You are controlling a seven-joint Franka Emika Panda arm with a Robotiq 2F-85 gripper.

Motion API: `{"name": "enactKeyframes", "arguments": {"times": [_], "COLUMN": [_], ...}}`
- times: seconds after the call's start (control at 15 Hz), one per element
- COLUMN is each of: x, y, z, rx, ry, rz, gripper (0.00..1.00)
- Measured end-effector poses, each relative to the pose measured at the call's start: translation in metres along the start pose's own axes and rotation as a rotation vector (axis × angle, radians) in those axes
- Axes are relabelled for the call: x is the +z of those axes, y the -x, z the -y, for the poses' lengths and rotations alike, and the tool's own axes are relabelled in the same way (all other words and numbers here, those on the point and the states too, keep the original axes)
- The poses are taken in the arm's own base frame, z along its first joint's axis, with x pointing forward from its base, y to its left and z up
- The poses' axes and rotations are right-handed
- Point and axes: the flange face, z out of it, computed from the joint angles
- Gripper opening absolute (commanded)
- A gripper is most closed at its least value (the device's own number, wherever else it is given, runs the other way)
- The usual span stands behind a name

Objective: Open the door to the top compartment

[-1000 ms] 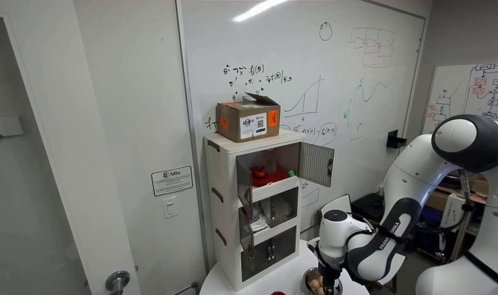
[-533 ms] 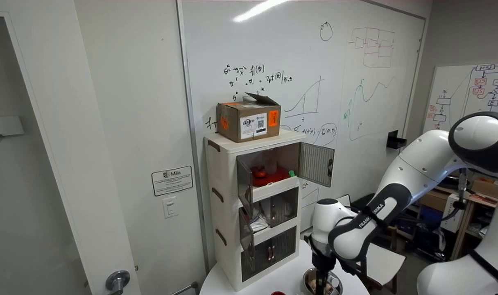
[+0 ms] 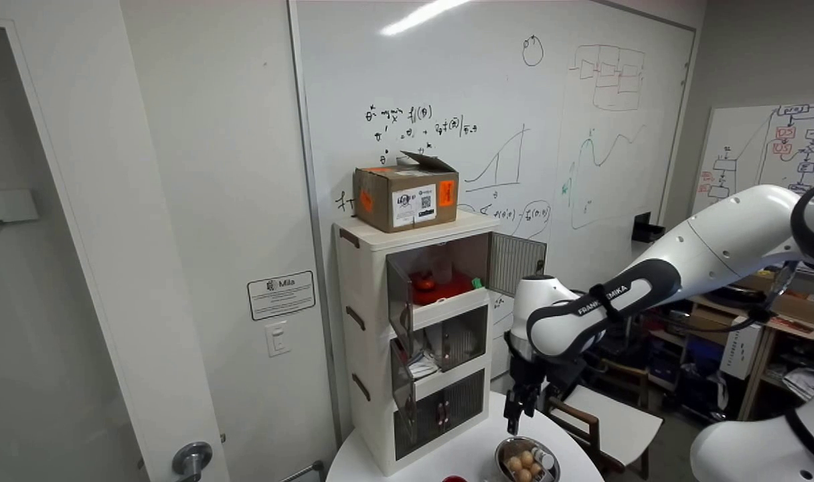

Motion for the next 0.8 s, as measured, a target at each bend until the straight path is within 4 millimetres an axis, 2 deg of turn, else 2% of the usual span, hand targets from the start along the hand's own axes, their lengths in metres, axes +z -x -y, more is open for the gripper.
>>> {"name": "enactKeyframes", "arguments": {"times": [0.4, 0.6, 0.8], "x": [-0.06, -0.086, -0.111], "y": [-0.005, 0.003, 0.02], "z": [0.024, 0.035, 0.044], "rx": [0.126, 0.216, 0.316], "ry": [0.103, 0.204, 0.289], "rz": [-0.032, -0.038, -0.033], "gripper": [1.0, 1.0, 1.0]}}
